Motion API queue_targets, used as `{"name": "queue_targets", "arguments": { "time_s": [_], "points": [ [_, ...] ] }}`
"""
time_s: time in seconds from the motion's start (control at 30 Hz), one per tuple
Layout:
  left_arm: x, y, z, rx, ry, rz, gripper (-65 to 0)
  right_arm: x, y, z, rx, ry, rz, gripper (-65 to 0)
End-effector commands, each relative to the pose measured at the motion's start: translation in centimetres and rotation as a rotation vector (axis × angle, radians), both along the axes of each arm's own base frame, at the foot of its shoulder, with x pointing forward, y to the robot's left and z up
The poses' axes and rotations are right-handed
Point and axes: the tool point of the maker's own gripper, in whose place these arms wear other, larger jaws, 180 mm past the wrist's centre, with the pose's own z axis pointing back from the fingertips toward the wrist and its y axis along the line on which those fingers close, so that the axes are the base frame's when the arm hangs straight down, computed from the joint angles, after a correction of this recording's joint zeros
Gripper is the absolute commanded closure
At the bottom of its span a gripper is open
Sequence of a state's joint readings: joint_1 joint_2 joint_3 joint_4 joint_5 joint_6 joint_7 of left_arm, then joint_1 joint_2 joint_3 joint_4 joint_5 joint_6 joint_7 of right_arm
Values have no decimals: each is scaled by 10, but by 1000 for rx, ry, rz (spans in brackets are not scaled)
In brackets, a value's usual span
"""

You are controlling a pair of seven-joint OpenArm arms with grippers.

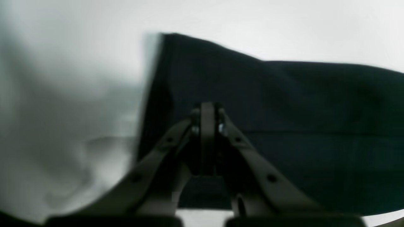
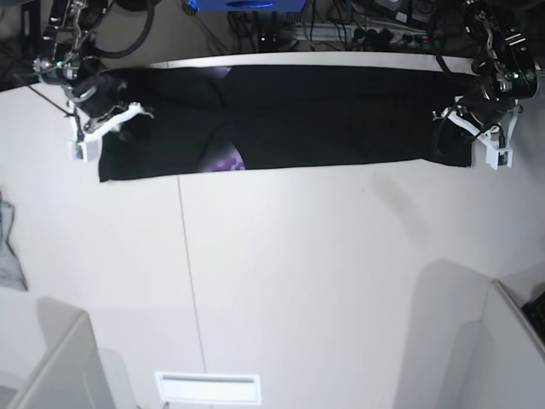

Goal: Fold the T-shirt properly
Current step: 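Release the hem and regrasp the folded strip's edge with both grippers, then pull the folded strip away from the robot and release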

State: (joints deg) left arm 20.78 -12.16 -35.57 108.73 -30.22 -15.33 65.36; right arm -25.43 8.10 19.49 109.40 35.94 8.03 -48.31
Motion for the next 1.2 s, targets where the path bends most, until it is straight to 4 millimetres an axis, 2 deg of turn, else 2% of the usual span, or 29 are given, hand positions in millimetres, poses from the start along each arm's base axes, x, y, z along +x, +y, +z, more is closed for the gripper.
{"name": "queue_targets", "arguments": {
  "time_s": [0.0, 0.17, 0.23, 0.43, 0.57, 0.73, 0.93, 1.1, 1.17],
  "points": [
    [5, 8, 7, 41, -21, 5, 0, 7, -8, 4, -12, -31, -14, 0],
    [4, 12, 2, 89, 1, 29, 0, -1, -14, -28, 17, 56, -52, 0],
    [4, 8, -2, 89, 15, 13, 0, -6, -17, -39, 23, 86, -64, 0],
    [5, -12, -45, 19, 36, -23, 0, -5, -23, -59, 37, 105, -102, 0],
    [-3, -11, -75, -19, 74, 7, 0, 2, -28, -63, 34, 105, -111, 0],
    [18, -2, -80, -30, 62, 26, 0, 25, -32, -60, 41, 77, -121, 0],
    [63, 6, -69, -42, 4, 44, 0, 62, -35, -64, 78, 60, -150, 0],
    [94, 20, -63, 53, 7, 43, 0, 95, -36, -57, 103, 28, -163, 0],
    [105, 22, -53, 76, -17, 38, 0, 104, -35, -52, 107, 14, -162, 0]
  ]
}}
